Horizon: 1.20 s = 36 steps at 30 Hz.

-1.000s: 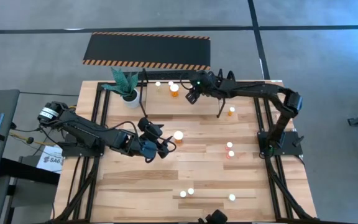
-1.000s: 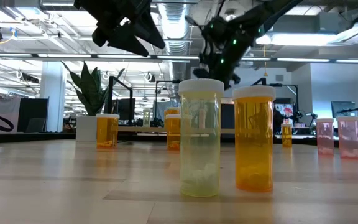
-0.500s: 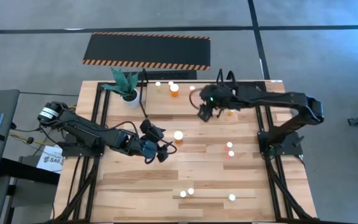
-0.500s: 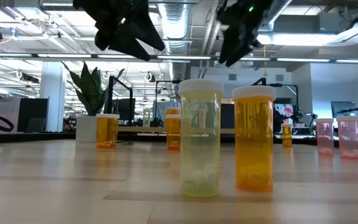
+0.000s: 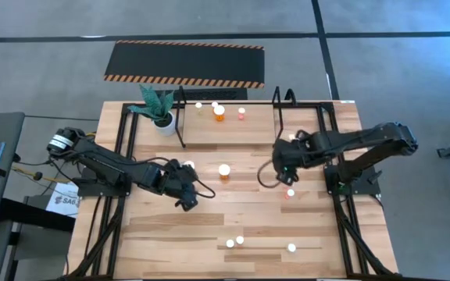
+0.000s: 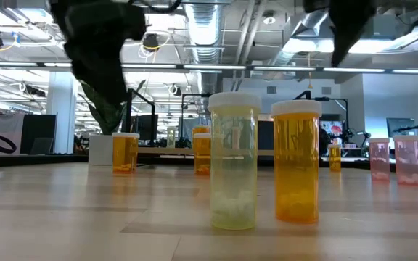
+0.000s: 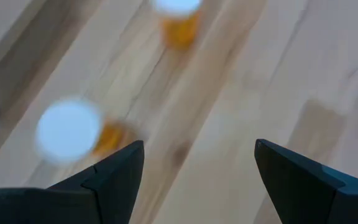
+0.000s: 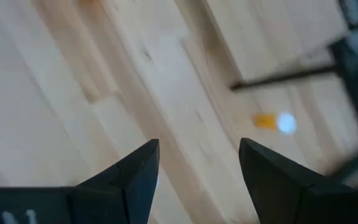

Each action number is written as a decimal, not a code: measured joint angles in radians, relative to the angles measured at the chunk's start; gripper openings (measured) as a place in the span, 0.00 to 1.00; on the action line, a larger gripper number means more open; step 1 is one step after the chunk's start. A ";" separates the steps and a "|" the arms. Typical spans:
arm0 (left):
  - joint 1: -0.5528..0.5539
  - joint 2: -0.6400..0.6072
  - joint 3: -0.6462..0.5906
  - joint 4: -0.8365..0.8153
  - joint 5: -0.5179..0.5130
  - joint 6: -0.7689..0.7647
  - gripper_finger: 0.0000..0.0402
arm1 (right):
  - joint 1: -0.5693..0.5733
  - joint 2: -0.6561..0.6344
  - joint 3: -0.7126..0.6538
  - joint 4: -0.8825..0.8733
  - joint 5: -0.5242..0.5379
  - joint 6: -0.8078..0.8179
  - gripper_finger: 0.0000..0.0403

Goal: Pick and place medicine bottles onto shelf by color
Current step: Put the bottom pink pill bottle on the shelf aligned with the other pink pill bottle

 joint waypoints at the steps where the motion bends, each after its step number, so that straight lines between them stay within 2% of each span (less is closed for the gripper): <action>1: 0.002 -0.002 0.000 -0.035 0.002 -0.019 0.73 | 0.017 -0.001 -0.007 -0.033 0.023 0.026 0.60; 5: 0.015 -0.003 0.000 -0.138 -0.006 -0.082 0.73 | 0.065 -0.004 -0.037 -0.156 0.086 0.117 0.60; 9: 0.041 -0.003 0.000 -0.145 -0.009 -0.089 0.73 | 0.087 -0.025 -0.111 -0.212 0.135 0.137 0.60; 13: 0.075 -0.003 0.000 -0.133 -0.010 -0.077 0.73 | 0.039 -0.091 -0.241 -0.205 0.132 0.137 0.60; 18: 0.111 -0.003 0.000 -0.115 -0.002 -0.062 0.73 | -0.117 -0.230 -0.387 -0.110 0.048 0.127 0.60; 25: 0.156 -0.003 0.000 -0.058 0.021 -0.022 0.73 | -0.371 -0.400 -0.461 0.208 -0.070 -0.029 0.60; 30: 0.168 -0.003 0.000 -0.012 0.052 -0.021 0.73 | -0.519 -0.390 -0.466 0.298 -0.083 -0.152 0.60; 36: 0.168 -0.003 0.000 0.047 0.075 -0.052 0.73 | -0.667 -0.286 -0.466 0.332 -0.082 -0.221 0.60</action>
